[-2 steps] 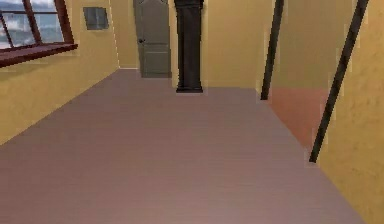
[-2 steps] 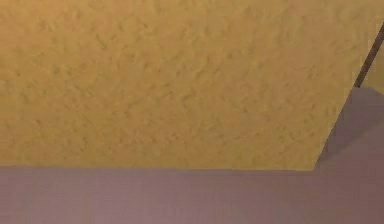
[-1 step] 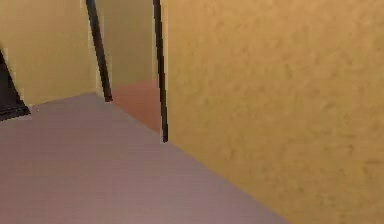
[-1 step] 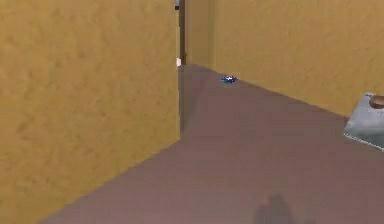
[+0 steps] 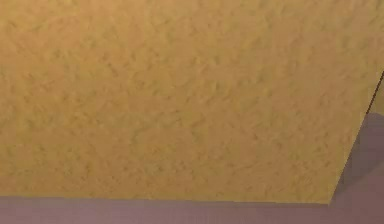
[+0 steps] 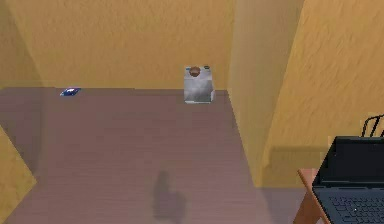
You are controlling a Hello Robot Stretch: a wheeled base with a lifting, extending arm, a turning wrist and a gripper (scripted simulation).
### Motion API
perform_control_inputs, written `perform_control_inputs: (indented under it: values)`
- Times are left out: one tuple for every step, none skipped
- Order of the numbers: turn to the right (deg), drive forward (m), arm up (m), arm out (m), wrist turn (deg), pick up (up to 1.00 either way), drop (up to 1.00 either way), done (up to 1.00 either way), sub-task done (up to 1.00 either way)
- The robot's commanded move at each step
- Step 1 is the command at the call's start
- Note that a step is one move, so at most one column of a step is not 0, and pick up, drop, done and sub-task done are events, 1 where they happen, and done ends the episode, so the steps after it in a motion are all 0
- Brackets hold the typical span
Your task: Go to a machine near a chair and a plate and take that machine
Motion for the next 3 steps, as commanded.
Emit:
perform_control_inputs:
  values:
    - [0.0, 0.05, 0.0, 0.0, 0.0, 0.0, 0.0, 0.0, 0.0]
    - [45.0, 0.0, 0.0, 0.0, 0.0, 0.0, 0.0, 0.0, 0.0]
    - [12.0, 0.0, 0.0, 0.0, 0.0, 0.0, 0.0, 0.0, 0.0]
